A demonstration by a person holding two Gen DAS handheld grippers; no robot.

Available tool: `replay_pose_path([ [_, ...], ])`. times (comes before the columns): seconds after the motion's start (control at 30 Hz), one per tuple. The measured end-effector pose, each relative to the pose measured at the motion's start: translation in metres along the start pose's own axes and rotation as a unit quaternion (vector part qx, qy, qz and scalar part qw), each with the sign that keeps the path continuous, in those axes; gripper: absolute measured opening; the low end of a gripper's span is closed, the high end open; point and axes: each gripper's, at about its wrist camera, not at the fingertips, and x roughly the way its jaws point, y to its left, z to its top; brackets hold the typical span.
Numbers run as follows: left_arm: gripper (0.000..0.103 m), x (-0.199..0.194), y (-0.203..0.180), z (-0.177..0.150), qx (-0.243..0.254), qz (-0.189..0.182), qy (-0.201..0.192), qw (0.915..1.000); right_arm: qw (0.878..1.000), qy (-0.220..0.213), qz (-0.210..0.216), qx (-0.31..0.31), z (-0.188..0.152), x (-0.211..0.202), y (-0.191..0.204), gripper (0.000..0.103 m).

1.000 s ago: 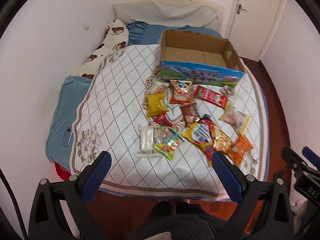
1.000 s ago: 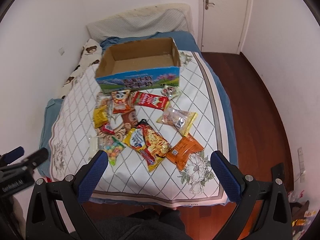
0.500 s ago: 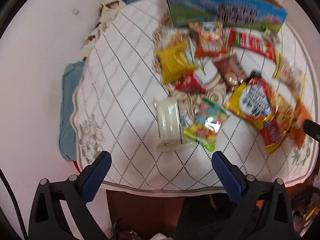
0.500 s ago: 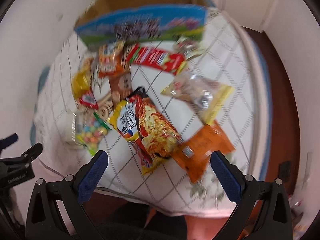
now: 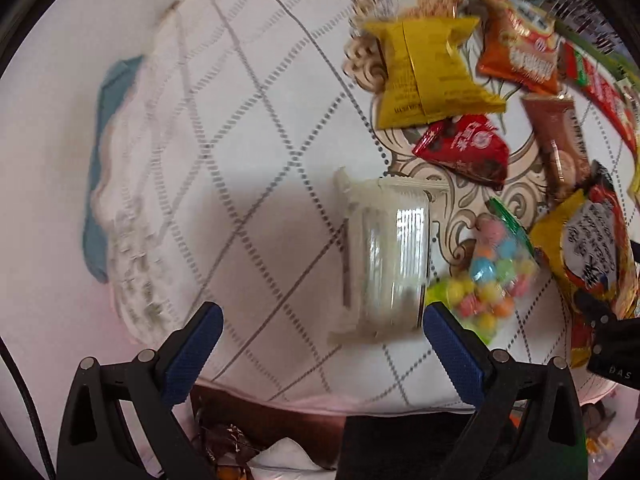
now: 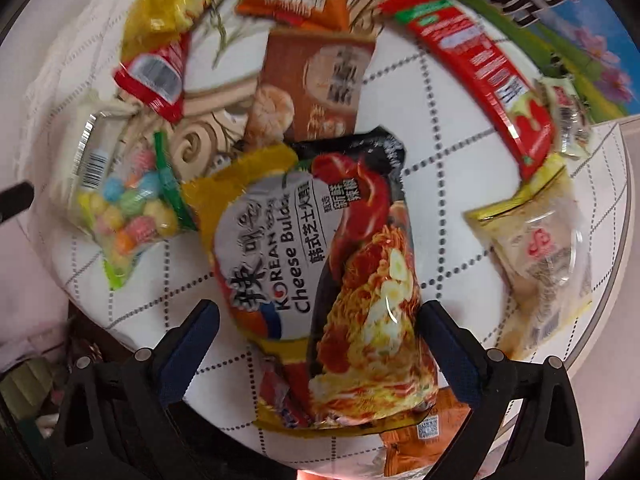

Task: Organize snacks
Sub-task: 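Grasp the white wrapped bar with left tool while right tool grasps the Cheese Buldak pack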

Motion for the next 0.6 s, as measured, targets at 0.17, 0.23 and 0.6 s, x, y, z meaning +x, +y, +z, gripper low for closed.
replay_pose_path([
  [0.17, 0.103, 0.018, 0.000, 0.016, 0.012, -0.044, 0.011, 0.9989, 0.990, 0.002, 0.026, 0.137, -0.002, 0.002, -0.022, 0.085],
  [0.23, 0.103, 0.025, 0.001, 0.021, 0.013, -0.065, 0.019, 0.9976, 0.968, -0.007, 0.076, 0.239, -0.011, 0.000, -0.040, 0.085],
  [0.6, 0.054, 0.055, 0.001, 0.032, 0.030, -0.107, 0.006, 0.9938, 0.941, -0.007, 0.098, 0.323, -0.023, 0.027, -0.024, 0.087],
])
